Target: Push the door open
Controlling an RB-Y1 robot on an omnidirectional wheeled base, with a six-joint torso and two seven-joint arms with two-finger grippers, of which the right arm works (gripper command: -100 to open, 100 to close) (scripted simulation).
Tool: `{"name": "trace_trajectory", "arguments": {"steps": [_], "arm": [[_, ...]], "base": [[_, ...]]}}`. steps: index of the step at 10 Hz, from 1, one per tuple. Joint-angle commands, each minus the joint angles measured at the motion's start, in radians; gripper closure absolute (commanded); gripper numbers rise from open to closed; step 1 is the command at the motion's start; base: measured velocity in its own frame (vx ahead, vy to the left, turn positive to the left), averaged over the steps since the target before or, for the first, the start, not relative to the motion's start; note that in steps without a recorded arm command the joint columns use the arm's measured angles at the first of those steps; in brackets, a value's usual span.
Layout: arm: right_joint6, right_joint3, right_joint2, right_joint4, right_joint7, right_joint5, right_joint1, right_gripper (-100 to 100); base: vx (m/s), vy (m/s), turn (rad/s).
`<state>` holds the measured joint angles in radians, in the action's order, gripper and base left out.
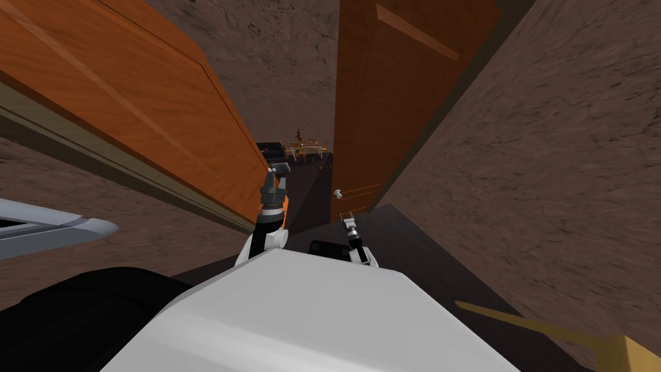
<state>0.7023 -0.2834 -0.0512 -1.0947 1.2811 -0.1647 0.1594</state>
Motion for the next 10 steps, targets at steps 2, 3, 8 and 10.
{"name": "trace_trajectory", "arguments": {"steps": [2,3,8,10], "arm": [[0.008,-0.012,0.010,0.040,0.052,-0.005,-0.012,-100],[0.014,-0.019,0.015,0.063,0.078,-0.007,-0.019,-100],[0.030,-0.036,0.035,0.130,0.155,-0.013,-0.039,-100],[0.031,-0.037,0.037,0.134,0.159,-0.014,-0.039,-100]], "base": [[0.101,-0.083,0.046],[0.104,-0.100,0.038],[0.096,-0.057,0.035],[0.060,-0.047,0.019]]}}
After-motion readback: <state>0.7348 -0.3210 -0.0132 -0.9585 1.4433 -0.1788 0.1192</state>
